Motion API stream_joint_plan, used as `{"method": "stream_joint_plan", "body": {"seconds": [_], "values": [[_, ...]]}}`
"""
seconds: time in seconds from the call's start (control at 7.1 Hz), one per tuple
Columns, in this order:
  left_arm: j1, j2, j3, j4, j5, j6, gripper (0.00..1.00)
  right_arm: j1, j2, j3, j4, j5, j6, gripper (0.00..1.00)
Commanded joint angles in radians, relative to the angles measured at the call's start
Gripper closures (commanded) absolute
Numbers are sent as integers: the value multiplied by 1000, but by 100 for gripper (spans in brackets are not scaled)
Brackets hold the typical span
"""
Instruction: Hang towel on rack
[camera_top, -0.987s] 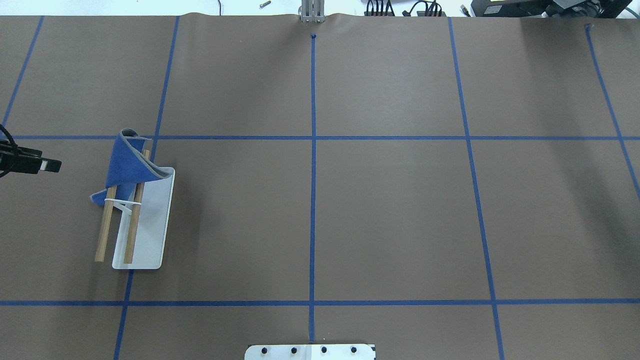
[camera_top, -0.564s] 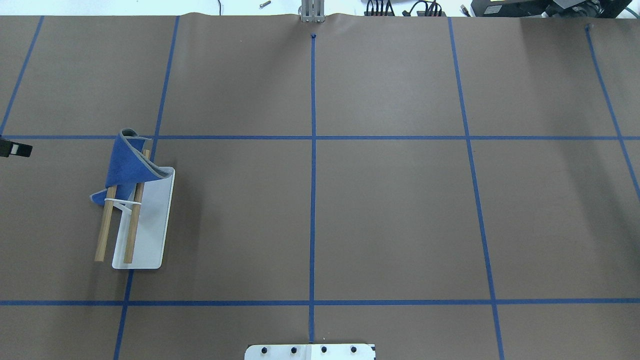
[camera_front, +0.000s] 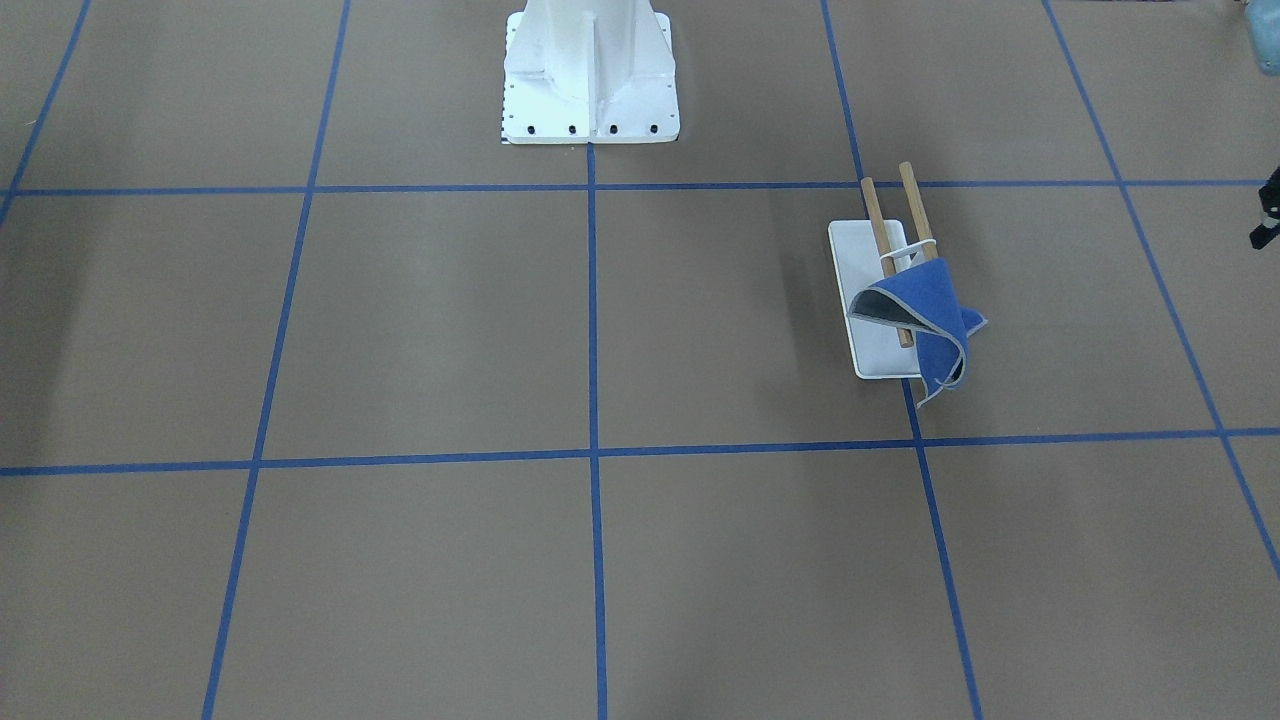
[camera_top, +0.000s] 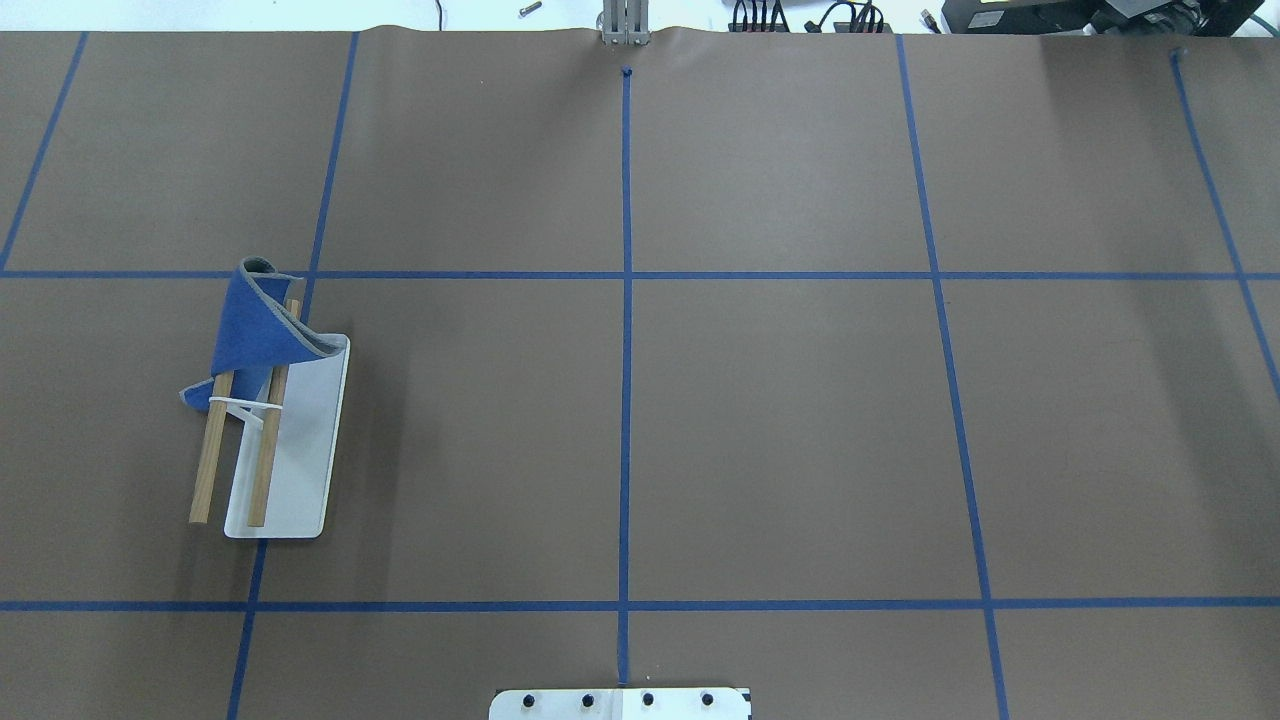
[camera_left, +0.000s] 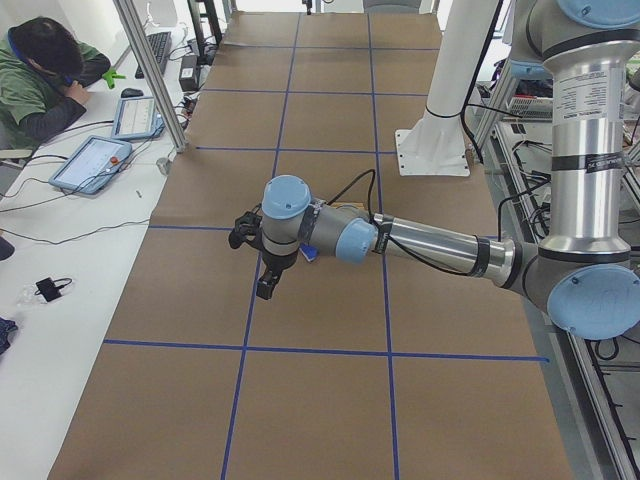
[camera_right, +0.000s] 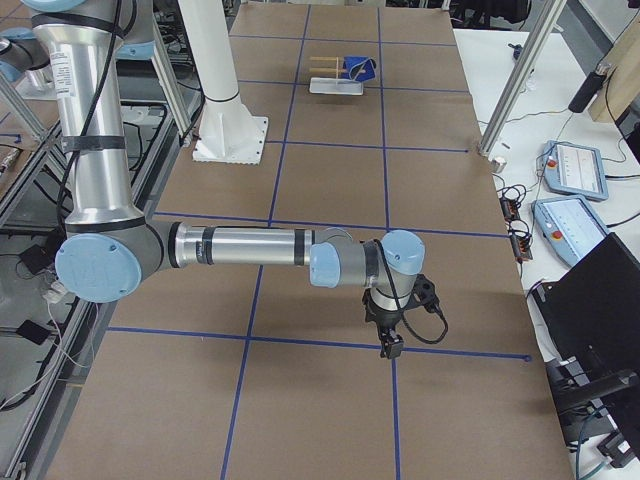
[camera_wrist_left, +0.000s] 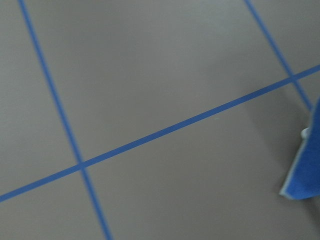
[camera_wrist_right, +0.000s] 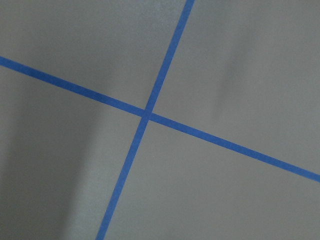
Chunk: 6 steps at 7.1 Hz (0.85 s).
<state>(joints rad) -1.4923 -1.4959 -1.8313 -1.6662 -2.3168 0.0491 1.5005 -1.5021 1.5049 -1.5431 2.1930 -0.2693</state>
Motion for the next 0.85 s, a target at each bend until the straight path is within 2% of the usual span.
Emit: {"method": "stream_joint_plan", "body": {"seconds": [0.0, 0.14, 0.28, 0.56, 0.7], "values": [[-83, -1, 122, 113, 116, 46, 1, 4, -9, 0, 0, 2, 1, 0], [-130, -7, 118, 77, 114, 41, 1, 4, -10, 0, 0, 2, 1, 0], [-129, -15, 139, 110, 105, 32, 1, 4, -10, 0, 0, 4, 1, 0], [-129, -9, 112, 196, 74, 31, 1, 4, -9, 0, 0, 4, 1, 0], [-126, -7, 107, 192, 68, 38, 1, 4, -10, 1, 0, 7, 1, 0]]}}
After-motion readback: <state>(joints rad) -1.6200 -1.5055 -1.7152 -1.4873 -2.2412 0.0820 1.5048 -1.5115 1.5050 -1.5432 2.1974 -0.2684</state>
